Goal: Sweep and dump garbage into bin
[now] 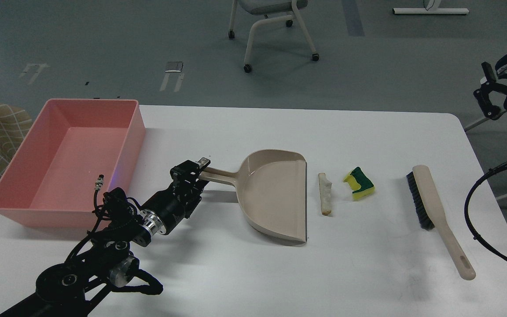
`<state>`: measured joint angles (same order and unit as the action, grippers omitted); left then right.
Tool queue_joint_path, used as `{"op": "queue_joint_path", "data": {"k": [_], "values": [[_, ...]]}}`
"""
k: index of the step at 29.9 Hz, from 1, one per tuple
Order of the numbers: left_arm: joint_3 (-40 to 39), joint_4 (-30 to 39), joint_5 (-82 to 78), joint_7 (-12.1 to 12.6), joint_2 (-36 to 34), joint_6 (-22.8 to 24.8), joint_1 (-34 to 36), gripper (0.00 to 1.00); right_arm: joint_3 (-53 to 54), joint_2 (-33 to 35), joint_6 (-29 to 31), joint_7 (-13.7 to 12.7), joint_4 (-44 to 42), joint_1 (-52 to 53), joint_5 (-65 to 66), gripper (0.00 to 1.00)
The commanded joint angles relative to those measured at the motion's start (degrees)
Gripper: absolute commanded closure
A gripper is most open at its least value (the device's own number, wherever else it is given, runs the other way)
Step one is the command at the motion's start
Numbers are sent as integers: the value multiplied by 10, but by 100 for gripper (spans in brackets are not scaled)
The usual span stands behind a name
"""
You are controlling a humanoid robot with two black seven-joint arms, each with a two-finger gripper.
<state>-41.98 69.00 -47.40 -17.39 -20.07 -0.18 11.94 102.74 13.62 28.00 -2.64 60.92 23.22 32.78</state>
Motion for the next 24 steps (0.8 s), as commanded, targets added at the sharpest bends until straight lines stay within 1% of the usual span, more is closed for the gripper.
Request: {"op": "queue_joint_path", "data": {"k": [1,4,5,6,9,10,13,14,17,24], "values": [[6,-2,0,2,1,-1,5,54,0,0,0,0,2,0,0,0],[7,-2,0,2,3,-2,5,55,0,0,0,0,2,0,0,0],[7,-2,0,1,3,-3,5,57,0,0,0,0,2,0,0,0],[7,-2,0,0,3,-3,5,63,0,0,0,0,2,-1,-1,0],[7,-2,0,-1,3,-3,5,71,0,1,0,0,2,-1,0,0],[7,-2,0,-1,3,-3,5,72,0,1,0,0,2,-1,0,0],[7,-1,-1,-12,3,-3,5,79,0,1,0,0,2,-1,0,0],[7,-1,-2,-18,3,-3,5,84,0,1,0,0,2,-1,0,0],[9,-1,-2,-24,3,-3,6,92,0,1,0,0,2,-1,0,0],[11,0,-2,-48,2,-3,7,97,0,1,0,0,2,-5,0,0]]}}
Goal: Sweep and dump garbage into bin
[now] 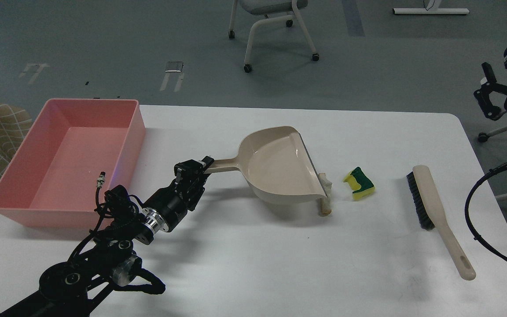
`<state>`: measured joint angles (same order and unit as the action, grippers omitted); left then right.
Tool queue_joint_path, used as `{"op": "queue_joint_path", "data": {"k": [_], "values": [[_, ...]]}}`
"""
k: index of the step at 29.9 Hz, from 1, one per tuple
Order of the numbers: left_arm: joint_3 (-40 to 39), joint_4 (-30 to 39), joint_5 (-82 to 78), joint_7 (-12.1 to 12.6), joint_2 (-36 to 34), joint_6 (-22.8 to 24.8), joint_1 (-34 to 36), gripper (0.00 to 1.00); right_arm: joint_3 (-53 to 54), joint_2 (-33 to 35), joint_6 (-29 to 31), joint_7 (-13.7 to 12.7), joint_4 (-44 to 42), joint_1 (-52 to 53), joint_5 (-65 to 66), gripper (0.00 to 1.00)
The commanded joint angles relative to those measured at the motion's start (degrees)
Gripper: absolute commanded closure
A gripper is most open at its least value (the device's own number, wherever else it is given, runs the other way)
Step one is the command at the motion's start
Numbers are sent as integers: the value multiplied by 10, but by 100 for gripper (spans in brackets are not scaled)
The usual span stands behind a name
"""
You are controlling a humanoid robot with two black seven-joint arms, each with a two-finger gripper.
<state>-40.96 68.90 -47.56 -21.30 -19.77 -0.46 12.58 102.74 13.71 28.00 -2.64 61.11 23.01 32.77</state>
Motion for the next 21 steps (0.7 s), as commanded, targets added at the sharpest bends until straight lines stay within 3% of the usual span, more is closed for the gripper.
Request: {"op": "queue_joint_path", "data": {"k": [1,11,16,21], "values": [[1,2,-6,-15,-3,0,2,99,0,1,0,0,2,-3,0,0],[0,12,-92,-36,-23,3,2,100,-4,105,0,1,28,-31,77,0],[0,12,-93,-51,-41,5,10,100,-6,245,0,1,110,-116,131,0],[1,13,-93,-54,-48,6,6,100,-10,323,0,1,182,-191,175,0]]}}
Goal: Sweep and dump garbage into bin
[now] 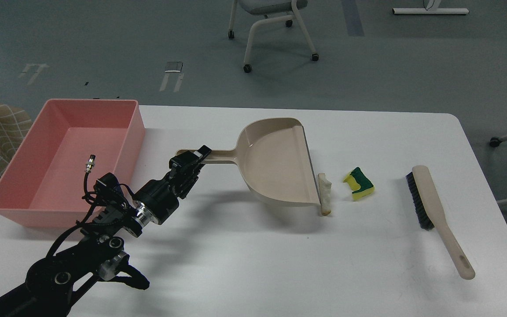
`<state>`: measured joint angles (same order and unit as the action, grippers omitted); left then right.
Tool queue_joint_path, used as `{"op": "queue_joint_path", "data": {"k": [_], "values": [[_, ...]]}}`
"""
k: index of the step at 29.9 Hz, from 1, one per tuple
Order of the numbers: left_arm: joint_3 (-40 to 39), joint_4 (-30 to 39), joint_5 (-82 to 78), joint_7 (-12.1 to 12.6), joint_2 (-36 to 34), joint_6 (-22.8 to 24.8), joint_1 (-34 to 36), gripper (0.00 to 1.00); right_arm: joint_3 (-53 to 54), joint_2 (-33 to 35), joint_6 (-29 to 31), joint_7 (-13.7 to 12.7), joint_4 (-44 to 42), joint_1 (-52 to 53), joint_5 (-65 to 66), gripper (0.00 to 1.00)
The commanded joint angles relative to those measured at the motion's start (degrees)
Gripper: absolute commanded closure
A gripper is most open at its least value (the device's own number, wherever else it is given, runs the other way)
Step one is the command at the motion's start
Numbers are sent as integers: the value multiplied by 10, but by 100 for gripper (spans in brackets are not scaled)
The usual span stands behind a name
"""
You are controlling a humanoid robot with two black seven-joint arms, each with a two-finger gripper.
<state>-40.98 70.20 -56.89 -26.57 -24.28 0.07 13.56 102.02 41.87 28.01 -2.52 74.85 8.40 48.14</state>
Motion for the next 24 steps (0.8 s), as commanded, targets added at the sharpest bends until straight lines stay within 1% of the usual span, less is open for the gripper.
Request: {"op": "queue_joint_path", "data": {"k": [1,4,7,9,10,12,14,17,18,19,20,22,24], "values": [[1,0,0,-1,-3,0,-5,100,-2,46,0,0,56,-51,23,0],[1,0,-1,-1,-5,0,-6,100,-2,56,0,0,83,-65,42,0],[11,0,-1,-2,-6,0,-4,100,-3,54,0,0,89,-70,120,0],[12,-1,0,-2,-6,0,-5,100,-6,38,0,0,87,-76,177,0],[12,-1,0,-2,-6,0,-5,100,-6,38,0,0,87,-76,177,0],[12,-1,0,-5,-6,0,-6,100,-21,36,0,1,94,-113,206,1],[12,-1,0,-13,-6,0,-7,100,-28,42,0,1,107,-141,224,1],[14,-1,0,-14,-6,0,-8,100,-47,42,0,1,127,-165,275,5],[15,-1,-1,-14,-6,0,-8,100,-54,39,0,1,132,-168,291,9],[15,-1,0,-14,-7,0,-8,100,-78,33,0,1,139,-170,322,22],[15,-1,0,-14,-6,0,-7,100,-101,23,0,-1,145,-172,355,31],[15,-1,0,-14,-5,0,-7,100,-117,-4,0,-1,155,-177,399,33],[15,-1,-1,-14,-6,0,-7,100,-117,-17,0,-1,157,-188,416,34]]}}
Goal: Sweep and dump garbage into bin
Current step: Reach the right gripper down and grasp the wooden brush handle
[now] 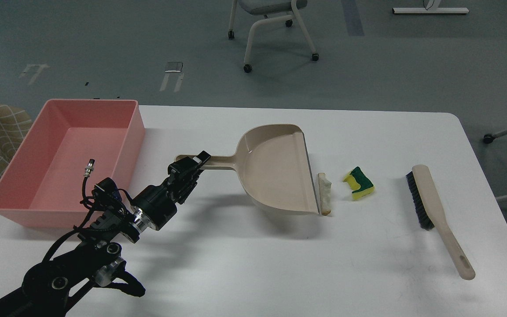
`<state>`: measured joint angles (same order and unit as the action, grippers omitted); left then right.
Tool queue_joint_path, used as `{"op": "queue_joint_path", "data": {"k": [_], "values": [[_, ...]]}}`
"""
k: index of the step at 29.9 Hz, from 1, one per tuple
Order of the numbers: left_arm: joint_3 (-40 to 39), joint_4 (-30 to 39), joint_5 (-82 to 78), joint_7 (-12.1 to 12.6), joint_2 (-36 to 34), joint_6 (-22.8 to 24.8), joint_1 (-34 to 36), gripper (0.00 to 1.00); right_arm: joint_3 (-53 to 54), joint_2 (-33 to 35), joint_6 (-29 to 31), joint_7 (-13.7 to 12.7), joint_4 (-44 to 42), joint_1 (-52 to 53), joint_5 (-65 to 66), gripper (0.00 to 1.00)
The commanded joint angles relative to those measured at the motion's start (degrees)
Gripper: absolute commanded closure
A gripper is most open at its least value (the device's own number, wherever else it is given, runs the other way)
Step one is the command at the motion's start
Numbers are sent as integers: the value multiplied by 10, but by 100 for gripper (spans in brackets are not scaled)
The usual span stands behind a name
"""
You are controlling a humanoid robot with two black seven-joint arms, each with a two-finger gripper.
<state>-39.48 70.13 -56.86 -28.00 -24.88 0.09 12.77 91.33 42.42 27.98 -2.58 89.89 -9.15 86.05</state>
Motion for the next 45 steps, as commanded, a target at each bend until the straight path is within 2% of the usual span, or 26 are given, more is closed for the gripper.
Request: {"op": "queue_joint_path", "data": {"k": [1,10,27,33,34,36,40,42,44,45], "values": [[0,0,-1,0,0,0,1,100,-8,-26,0,-1,10,-24,40,35],[2,-2,0,0,-1,0,-2,100,-16,-28,0,-1,37,-90,54,35],[7,-10,-1,0,-2,0,-4,100,-70,-60,0,-8,52,-83,116,37],[7,-11,-1,0,-2,0,-5,100,-77,-75,0,-16,49,-83,120,43],[7,-11,-1,0,-2,0,-5,100,-78,-77,0,-16,49,-83,121,44],[7,-11,-1,0,-2,0,-4,100,-82,-79,0,-16,49,-83,123,56],[7,-11,-1,0,-2,0,-3,100,-82,-76,0,-16,50,-83,123,68],[7,-11,-1,0,-4,0,-4,100,-83,-72,0,-16,50,-84,123,79],[6,-11,-1,0,-8,0,-4,100,-82,-71,0,-16,50,-85,123,85],[6,-11,-1,0,-8,0,-4,100,-82,-71,0,-16,50,-85,123,85]]}}
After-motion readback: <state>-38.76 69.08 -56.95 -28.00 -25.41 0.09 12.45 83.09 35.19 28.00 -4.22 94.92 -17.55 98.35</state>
